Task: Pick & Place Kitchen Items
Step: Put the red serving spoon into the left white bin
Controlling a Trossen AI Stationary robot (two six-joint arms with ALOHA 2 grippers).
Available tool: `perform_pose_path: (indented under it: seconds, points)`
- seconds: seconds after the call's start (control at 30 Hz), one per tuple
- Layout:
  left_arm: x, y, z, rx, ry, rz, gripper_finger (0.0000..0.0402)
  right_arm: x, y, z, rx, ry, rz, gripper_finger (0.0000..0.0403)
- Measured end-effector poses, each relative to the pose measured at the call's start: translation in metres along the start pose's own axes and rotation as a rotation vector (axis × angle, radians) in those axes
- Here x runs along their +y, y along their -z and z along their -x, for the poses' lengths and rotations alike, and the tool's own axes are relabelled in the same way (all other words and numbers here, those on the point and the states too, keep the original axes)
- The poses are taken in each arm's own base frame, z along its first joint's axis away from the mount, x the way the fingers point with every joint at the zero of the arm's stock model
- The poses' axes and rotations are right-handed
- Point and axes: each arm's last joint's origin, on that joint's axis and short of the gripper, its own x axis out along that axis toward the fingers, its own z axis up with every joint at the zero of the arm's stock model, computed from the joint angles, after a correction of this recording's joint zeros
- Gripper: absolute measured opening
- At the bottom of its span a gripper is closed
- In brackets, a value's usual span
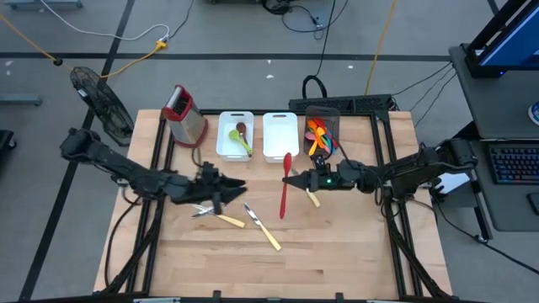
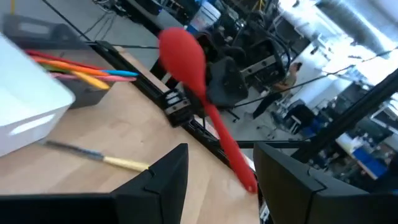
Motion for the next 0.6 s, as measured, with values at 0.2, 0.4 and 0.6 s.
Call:
perform_pose_path:
  seconds: [0.2, 0.4, 0.6]
  points:
    - [-0.021, -0.001, -0.051, 0.011, -0.017, -0.085, 0.0202, -0.002, -0.011, 0.000, 0.094, -0.062, 0.034, 0.0023]
    - [-0.029, -0.004, -0.082, -0.002, -0.026, -0.035, 0.0240, -0.003, -0.021, 0.000, 0.170, -0.124, 0.069, 0.0023]
    - [-0.026, -0.001, -0.096, 0.020, -0.030, 0.053, 0.0269, -0.002, -0.025, 0.001, 0.225, -0.174, 0.090, 0.0023]
